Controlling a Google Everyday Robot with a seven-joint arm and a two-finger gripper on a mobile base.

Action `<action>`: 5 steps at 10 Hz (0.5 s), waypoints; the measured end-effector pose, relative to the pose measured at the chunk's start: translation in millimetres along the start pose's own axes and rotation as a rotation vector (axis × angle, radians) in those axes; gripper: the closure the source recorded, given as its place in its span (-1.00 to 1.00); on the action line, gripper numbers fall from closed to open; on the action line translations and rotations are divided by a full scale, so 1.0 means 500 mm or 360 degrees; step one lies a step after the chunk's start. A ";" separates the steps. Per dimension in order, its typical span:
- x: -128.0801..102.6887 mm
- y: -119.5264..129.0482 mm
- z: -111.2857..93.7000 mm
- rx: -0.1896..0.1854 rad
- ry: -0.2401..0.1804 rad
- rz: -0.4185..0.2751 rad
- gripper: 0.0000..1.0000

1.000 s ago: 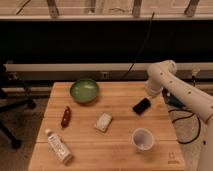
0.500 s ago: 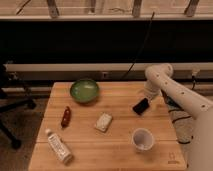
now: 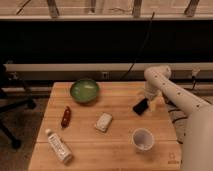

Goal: Place the eraser on the white sponge

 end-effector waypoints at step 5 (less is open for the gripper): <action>-0.009 0.010 0.008 -0.0028 -0.0019 -0.0018 0.92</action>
